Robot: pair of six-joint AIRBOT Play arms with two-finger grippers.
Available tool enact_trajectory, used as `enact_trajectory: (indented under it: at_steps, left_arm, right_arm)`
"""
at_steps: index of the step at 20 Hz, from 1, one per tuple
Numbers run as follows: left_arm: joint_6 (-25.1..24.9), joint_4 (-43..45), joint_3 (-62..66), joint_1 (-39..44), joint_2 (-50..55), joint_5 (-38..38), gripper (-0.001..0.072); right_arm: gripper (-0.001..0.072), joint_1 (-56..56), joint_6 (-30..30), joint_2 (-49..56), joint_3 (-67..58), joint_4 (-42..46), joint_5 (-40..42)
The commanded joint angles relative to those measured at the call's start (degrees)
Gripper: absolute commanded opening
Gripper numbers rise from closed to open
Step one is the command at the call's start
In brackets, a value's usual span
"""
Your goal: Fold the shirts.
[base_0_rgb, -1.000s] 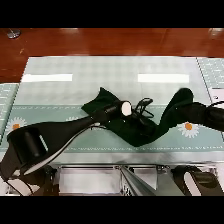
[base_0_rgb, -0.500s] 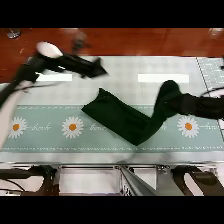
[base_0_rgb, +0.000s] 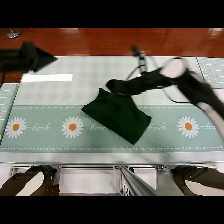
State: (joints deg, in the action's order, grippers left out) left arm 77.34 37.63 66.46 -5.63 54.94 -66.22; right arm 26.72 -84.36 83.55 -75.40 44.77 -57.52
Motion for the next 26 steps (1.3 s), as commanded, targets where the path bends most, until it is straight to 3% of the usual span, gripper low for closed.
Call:
enact_trajectory:
  at_steps: [1, 2, 3, 4, 8, 9, 11, 13, 16, 18, 19, 21, 26]
  left_arm:
    - [-0.39, 0.07, -12.48, 1.64, -10.25, 2.67, 0.0029]
    - [-0.39, 0.07, -15.32, 2.43, -11.02, 3.02, 0.0029]
    - [-0.39, 0.07, -17.40, 2.91, -11.04, 3.04, 0.0029]
    - [-0.39, 0.07, -19.32, 3.26, -10.84, 3.72, 0.0029]
    - [-1.88, 0.52, -21.38, 1.29, -10.75, 4.50, 0.0030]
    - [-1.88, 0.55, -21.40, -0.37, -10.84, 4.28, 0.0029]
    - [-1.92, 1.51, -21.40, -4.22, -11.13, 3.48, 0.0030]
    - [-1.90, 3.50, -21.49, -6.27, -11.39, 2.49, 0.0030]
    - [-2.64, 3.93, -23.04, -4.92, -11.76, 2.71, 0.0030]
    - [-3.56, 3.93, -25.33, -2.34, -11.76, 2.64, 0.0030]
    - [-3.65, 3.93, -26.62, -0.70, -11.69, 2.73, 0.0030]
    - [-3.63, 3.91, -28.87, 2.40, -11.69, 3.30, 0.0030]
    - [-3.58, 3.87, -31.45, 8.46, -11.63, 8.11, 0.0030]
  right_arm:
    - [0.0029, 4.66, -2.34, 16.00, -10.14, -2.86, 2.95]
    - [0.0138, 5.05, -2.49, 19.10, -12.33, -6.60, 1.66]
    - [0.0439, 5.31, -2.27, 21.38, -14.16, -9.88, 0.02]
    - [0.0628, 5.07, -1.66, 22.86, -15.85, -11.50, -1.97]
    - [0.0626, -3.10, -1.68, 17.84, -19.52, -9.18, -17.31]
    - [0.0626, -5.64, -2.12, 13.66, -19.52, -4.81, -20.09]
    - [0.0624, -8.79, -4.83, 1.81, -17.94, 13.64, -22.82]
    - [0.0624, -8.57, -11.41, -14.64, -6.10, 34.34, -16.59]
    - [0.0624, -8.57, -29.77, -37.57, 25.11, 44.39, -1.09]
    - [0.0624, -8.57, -45.29, -47.30, 46.25, 39.60, 8.52]
    - [0.0623, -8.57, -47.23, -48.98, 52.98, 33.70, 13.16]
    - [0.0622, -8.39, -40.59, -47.91, 62.55, 15.43, 21.59]
    - [0.0623, -8.39, -18.16, -33.44, 60.94, -5.75, 21.57]
